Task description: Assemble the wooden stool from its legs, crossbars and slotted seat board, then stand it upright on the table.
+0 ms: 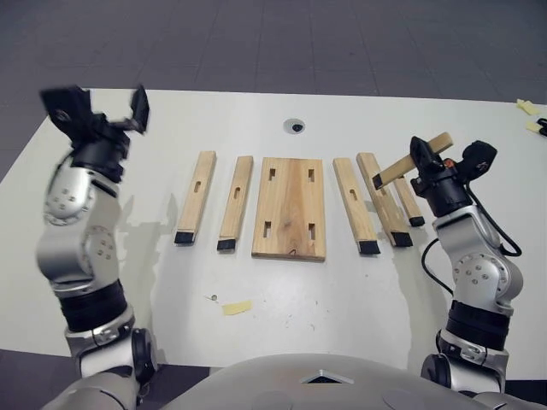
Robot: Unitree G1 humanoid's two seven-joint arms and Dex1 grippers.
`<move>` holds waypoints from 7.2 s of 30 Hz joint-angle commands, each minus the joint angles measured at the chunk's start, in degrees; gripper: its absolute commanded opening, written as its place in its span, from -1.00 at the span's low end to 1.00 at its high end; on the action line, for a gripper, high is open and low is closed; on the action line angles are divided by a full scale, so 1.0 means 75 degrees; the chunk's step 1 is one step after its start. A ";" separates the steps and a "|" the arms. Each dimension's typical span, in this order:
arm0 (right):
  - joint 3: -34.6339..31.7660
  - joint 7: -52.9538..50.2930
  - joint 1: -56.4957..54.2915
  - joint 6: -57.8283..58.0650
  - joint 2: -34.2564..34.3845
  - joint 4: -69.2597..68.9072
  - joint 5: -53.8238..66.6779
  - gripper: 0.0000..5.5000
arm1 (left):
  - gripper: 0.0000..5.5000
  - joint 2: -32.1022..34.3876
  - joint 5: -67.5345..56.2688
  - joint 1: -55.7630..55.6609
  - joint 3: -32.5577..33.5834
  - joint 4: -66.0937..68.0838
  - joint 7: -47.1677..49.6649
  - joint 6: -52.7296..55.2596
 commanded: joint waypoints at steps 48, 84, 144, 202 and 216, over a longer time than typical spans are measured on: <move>0.1535 -0.0111 0.0580 -0.0393 0.0163 0.1620 -0.3289 -0.84 | 0.96 -0.0585 0.1495 0.0322 -0.1461 0.0663 -0.0424 -0.0913; 0.1340 0.0061 0.0284 -0.1443 0.0174 0.1033 -0.4022 -0.70 | 0.96 -0.0539 0.1953 0.0213 -0.1434 0.0930 -0.0451 -0.1347; 0.1675 0.1801 -0.2186 -0.1285 -0.0524 0.3435 -0.3928 0.96 | 0.96 -0.0892 0.1961 0.0190 -0.1424 0.1225 -0.0345 -0.1581; 0.0610 0.2733 0.1541 0.2508 -0.1990 0.0147 -0.0916 0.96 | 0.96 -0.1023 0.2282 0.1643 -0.1564 0.0657 -0.0093 -0.1408; 0.1398 0.1644 0.0904 0.4569 -0.2414 -0.0921 -0.1654 0.85 | 0.96 -0.1176 0.2459 0.1514 -0.1746 0.0904 -0.0100 -0.1622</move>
